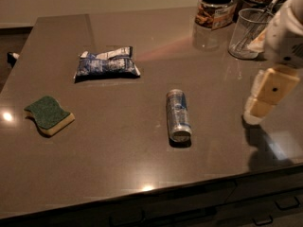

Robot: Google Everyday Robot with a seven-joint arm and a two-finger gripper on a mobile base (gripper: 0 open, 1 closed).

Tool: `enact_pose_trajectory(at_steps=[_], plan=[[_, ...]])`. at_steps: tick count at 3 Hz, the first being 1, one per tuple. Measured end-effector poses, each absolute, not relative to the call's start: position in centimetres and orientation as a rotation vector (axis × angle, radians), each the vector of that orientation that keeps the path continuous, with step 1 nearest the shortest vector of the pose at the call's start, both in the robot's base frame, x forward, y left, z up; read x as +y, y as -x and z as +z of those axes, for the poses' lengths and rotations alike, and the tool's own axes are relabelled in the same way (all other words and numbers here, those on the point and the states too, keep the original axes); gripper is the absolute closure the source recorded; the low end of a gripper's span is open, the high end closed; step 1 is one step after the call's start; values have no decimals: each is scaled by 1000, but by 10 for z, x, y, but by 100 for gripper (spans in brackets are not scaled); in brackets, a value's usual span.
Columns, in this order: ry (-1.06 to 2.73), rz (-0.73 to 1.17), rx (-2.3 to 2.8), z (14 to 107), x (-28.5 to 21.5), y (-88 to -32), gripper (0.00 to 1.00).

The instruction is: Place redbull can upright

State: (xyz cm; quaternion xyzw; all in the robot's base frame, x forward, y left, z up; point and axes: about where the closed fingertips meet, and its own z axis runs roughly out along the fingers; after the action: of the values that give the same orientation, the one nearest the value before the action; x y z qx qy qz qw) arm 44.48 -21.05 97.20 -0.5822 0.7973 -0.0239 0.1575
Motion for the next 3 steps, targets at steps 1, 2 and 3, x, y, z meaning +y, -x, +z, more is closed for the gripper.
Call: enact_pose_trajectory(at_steps=[1, 2, 3], plan=[[1597, -46, 2355, 965, -199, -454, 0], [1516, 14, 2453, 954, -173, -464, 0], [1368, 90, 2562, 943, -151, -479, 0]])
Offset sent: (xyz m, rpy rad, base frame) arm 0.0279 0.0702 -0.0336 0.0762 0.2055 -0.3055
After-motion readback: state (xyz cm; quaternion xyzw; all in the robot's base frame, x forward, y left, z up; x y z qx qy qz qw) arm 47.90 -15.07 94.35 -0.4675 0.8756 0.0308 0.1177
